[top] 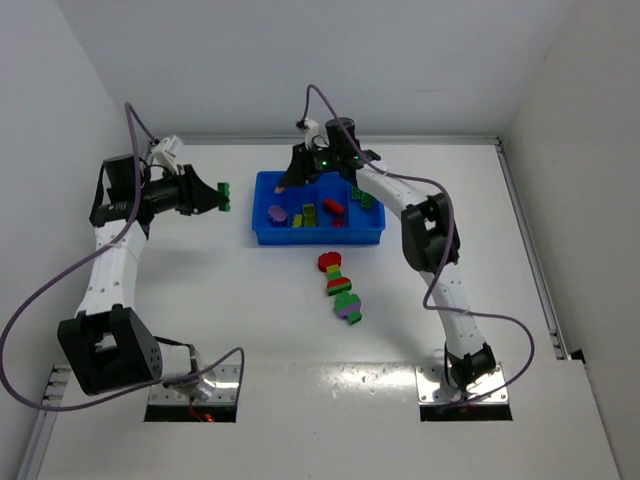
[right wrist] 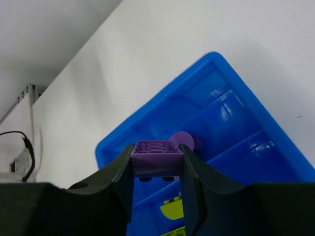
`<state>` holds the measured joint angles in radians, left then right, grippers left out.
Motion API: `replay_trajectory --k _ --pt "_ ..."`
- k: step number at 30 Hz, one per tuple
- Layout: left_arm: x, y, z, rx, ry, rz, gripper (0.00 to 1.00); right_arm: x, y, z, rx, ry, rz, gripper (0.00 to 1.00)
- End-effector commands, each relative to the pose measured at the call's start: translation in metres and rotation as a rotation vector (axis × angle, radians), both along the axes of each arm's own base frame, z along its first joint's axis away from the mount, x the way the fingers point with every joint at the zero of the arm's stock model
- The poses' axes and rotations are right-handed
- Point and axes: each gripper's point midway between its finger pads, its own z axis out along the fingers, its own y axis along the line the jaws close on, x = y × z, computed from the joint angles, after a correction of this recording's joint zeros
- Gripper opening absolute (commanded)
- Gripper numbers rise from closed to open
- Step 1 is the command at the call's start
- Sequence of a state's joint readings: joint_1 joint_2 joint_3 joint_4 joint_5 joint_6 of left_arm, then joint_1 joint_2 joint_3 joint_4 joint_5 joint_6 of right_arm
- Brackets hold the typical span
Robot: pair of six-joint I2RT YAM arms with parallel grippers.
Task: Sort the legos into containers by color
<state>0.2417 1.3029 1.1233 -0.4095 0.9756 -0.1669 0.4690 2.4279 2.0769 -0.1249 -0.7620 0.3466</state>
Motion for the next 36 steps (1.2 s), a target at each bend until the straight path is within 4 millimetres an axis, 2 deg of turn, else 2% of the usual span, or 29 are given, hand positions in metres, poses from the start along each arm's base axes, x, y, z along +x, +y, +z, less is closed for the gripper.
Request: replay_trajectory --k 1,3,4,6,7,8,11,12,13,14,17,18,20,21,22,23,24,25,26,27,28,29,30,31,32,33,34,35,36 --pt "-0.009 0.005 0.011 0.012 -0.049 0.021 0.03 0.011 0.009 0.003 0.003 -0.007 -0.021 0.0" --pt "-0.011 0.006 0.008 0.02 -0.045 0.026 0.03 0.009 0.013 -0.007 -0.015 -0.005 -0.016 0.02" --pt "-0.012 0.005 0.007 0.018 -0.035 0.026 0.03 0.004 0.017 -0.016 -0.031 -0.002 0.001 0.08" --pt "-0.012 0.006 0.007 0.024 -0.041 0.023 0.03 0.0 0.021 -0.018 -0.043 -0.015 0.02 0.17" --pt "-0.012 0.006 0.007 0.024 -0.041 0.023 0.03 -0.006 0.025 -0.02 -0.051 -0.015 0.034 0.34" --pt "-0.013 0.005 0.003 0.021 -0.032 0.023 0.03 -0.004 0.024 -0.021 -0.059 -0.031 0.031 0.42" --pt "-0.012 0.006 0.001 0.019 -0.023 0.023 0.03 -0.013 0.035 -0.021 -0.061 -0.04 0.057 0.57" --pt "-0.012 0.006 0.001 0.019 -0.023 0.023 0.03 -0.012 0.036 -0.017 -0.056 -0.049 0.056 0.64" --pt "-0.01 0.006 -0.002 0.024 -0.022 0.019 0.03 -0.012 0.036 -0.017 -0.056 -0.049 0.056 0.75" --pt "-0.01 0.006 -0.002 0.024 -0.021 0.019 0.03 -0.016 0.041 -0.017 -0.056 -0.05 0.067 0.79" --pt "-0.008 0.001 -0.009 0.018 0.001 0.001 0.03 -0.017 0.042 0.006 -0.034 -0.092 0.077 0.85" --pt "-0.006 -0.002 -0.009 0.024 -0.004 -0.015 0.03 -0.019 0.041 0.024 -0.026 -0.119 0.079 0.85" --pt "-0.001 -0.017 -0.007 0.038 -0.03 -0.055 0.03 -0.01 0.024 0.039 -0.03 -0.137 0.034 0.85" --pt "0.002 -0.022 -0.012 0.036 -0.015 -0.062 0.03 0.001 0.004 0.062 -0.032 -0.171 -0.029 0.85" --pt "0.006 -0.028 -0.01 0.033 -0.026 -0.078 0.03 0.006 -0.01 0.072 -0.038 -0.178 -0.064 0.85" --pt "0.009 -0.043 -0.008 0.021 -0.039 -0.112 0.03 0.012 -0.025 0.085 -0.039 -0.195 -0.103 0.85" --pt "0.016 -0.05 -0.014 0.02 -0.023 -0.124 0.03 0.027 -0.06 0.082 -0.071 -0.178 -0.186 0.85" --pt "0.021 -0.067 -0.01 0.02 -0.046 -0.156 0.03 0.024 -0.084 0.1 -0.082 -0.193 -0.23 0.85" --pt "0.024 -0.078 -0.01 0.02 -0.052 -0.187 0.03 0.03 -0.106 0.122 -0.076 -0.224 -0.279 0.85" --pt "0.03 -0.088 -0.012 0.031 -0.055 -0.198 0.03 0.031 -0.131 0.117 -0.108 -0.21 -0.332 0.85" --pt "0.033 -0.099 -0.013 0.023 -0.052 -0.223 0.03 0.039 -0.175 0.123 -0.137 -0.215 -0.409 0.85" --pt "0.043 -0.121 -0.015 0.018 -0.053 -0.259 0.03 0.038 -0.199 0.13 -0.157 -0.225 -0.455 0.85" --pt "0.049 -0.131 -0.017 0.026 -0.06 -0.272 0.03 0.032 -0.242 0.145 -0.193 -0.263 -0.531 0.85" --pt "0.054 -0.142 -0.021 0.025 -0.044 -0.284 0.03 0.023 -0.26 0.145 -0.222 -0.254 -0.558 0.85" --pt "0.063 -0.162 -0.03 0.018 -0.017 -0.32 0.03 0.012 -0.279 0.131 -0.265 -0.226 -0.59 0.86" --pt "0.069 -0.171 -0.034 0.012 -0.008 -0.334 0.03 -0.005 -0.294 0.153 -0.274 -0.279 -0.606 0.86" --pt "0.073 -0.179 -0.04 0.006 0.015 -0.343 0.03 -0.015 -0.314 0.15 -0.302 -0.267 -0.642 0.86" --pt "0.084 -0.196 -0.051 -0.007 0.042 -0.362 0.03 -0.03 -0.323 0.13 -0.333 -0.222 -0.652 0.88" --pt "0.088 -0.205 -0.055 -0.006 0.045 -0.376 0.03 -0.047 -0.329 0.145 -0.332 -0.258 -0.662 0.88"
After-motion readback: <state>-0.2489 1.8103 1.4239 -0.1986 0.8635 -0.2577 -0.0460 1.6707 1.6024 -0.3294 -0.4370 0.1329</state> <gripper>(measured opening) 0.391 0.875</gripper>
